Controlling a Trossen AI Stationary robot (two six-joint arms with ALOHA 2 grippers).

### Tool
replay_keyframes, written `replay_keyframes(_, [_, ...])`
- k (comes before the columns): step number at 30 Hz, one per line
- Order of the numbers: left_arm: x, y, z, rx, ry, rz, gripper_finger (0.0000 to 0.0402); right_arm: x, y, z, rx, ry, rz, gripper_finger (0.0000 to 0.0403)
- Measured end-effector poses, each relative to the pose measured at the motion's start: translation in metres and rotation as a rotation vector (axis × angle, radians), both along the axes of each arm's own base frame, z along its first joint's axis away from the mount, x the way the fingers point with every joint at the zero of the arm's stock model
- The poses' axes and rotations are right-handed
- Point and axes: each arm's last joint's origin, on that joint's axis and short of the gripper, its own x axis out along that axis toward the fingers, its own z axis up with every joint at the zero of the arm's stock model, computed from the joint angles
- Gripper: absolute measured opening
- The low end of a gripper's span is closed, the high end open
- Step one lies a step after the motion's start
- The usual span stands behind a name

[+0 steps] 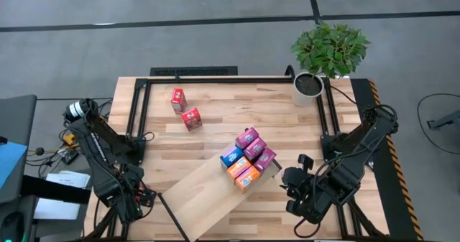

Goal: Stack cereal on shelf
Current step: Put the bottom red cereal box onto the shelf

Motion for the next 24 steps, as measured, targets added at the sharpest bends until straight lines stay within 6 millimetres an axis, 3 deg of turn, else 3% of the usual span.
replay_keyframes(11, [0.000,0.000,0.000,0.008,-0.017,-0.006,0.0208,0.000,0.000,0.000,-0.001,0.001,0.001,0.0128])
replay_keyframes(24, [-0.004,0.010,0.017,-0.046,-0.075,-0.017,0.0189,0.000,-0.001,0.000,-0.013,0.000,0.000,0.0123])
